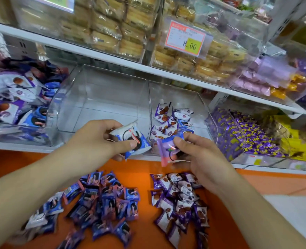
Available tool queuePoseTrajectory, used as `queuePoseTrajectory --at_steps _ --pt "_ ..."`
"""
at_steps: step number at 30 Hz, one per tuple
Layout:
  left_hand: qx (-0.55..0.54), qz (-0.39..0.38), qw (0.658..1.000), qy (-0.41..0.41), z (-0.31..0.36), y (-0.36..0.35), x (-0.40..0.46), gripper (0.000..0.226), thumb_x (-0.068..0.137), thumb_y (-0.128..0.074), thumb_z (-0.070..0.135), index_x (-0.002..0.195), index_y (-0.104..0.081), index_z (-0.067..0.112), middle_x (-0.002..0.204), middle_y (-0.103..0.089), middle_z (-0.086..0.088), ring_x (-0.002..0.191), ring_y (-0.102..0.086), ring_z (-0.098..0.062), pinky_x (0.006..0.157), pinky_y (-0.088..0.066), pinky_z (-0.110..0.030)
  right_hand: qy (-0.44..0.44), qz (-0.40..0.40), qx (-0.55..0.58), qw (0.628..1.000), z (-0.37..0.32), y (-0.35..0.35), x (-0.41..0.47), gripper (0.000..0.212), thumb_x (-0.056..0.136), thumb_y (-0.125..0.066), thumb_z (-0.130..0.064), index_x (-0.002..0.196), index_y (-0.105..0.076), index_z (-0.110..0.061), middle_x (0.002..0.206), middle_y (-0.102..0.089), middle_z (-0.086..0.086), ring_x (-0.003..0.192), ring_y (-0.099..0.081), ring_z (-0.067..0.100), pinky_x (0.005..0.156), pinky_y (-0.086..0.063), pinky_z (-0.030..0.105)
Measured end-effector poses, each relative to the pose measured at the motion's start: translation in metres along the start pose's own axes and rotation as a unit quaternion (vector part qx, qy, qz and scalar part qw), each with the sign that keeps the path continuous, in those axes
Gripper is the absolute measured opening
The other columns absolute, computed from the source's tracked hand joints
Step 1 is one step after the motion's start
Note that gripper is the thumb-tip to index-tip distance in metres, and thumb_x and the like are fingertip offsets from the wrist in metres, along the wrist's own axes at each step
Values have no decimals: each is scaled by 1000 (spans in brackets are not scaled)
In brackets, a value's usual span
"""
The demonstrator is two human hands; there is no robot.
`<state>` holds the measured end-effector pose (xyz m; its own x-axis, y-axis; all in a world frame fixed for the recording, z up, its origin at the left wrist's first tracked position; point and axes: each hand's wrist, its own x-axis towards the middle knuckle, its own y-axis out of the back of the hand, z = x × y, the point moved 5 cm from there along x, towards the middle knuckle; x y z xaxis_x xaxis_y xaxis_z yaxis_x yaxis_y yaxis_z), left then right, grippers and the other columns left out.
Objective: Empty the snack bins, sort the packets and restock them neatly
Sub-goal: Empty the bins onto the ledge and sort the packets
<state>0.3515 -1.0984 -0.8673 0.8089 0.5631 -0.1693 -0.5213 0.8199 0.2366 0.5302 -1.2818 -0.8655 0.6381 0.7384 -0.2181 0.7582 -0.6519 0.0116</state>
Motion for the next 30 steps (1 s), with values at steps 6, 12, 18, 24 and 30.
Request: queuePoseTrajectory --at_steps 6,12,18,24,30 --pt "32 2 999 9 -2 4 -3 22 83 -84 34 100 -76 23 87 -78 -6 76 -78 -25 90 -61 -50 -36 -17 -150 988 22 7 2 17 95 -76 -33 90 -74 -17 82 -72 17 70 -66 33 52 -45 34" --pt "48 16 999 12 -1 14 0 16 90 -79 27 104 -74 21 88 -79 -2 79 -77 -24 87 -63 -44 -119 -77 -203 969 54 -17 3 13 95 -78 -21 104 -73 -12 96 -77 20 87 -74 46 75 -63 49" --pt "53 19 998 12 -5 33 -1 11 93 -76 20 104 -75 20 93 -79 -4 85 -75 -27 87 -63 -40 -168 -142 -246 944 69 -70 2 31 97 -75 -31 122 -62 -19 116 -70 5 91 -78 25 73 -66 38" --pt "67 -17 998 10 -10 35 -5 15 91 -78 19 106 -76 23 97 -79 -2 82 -77 -23 83 -64 -33 -45 -120 -261 957 43 -73 8 31 96 -75 -26 125 -66 -29 111 -73 -8 97 -76 16 85 -65 44" --pt "175 -95 980 31 -16 41 -13 22 87 -83 23 105 -71 24 88 -77 0 63 -70 -12 62 -60 -27 -23 -143 -230 962 41 -86 5 22 100 -71 -23 121 -67 -24 111 -73 -4 92 -77 18 80 -65 44"
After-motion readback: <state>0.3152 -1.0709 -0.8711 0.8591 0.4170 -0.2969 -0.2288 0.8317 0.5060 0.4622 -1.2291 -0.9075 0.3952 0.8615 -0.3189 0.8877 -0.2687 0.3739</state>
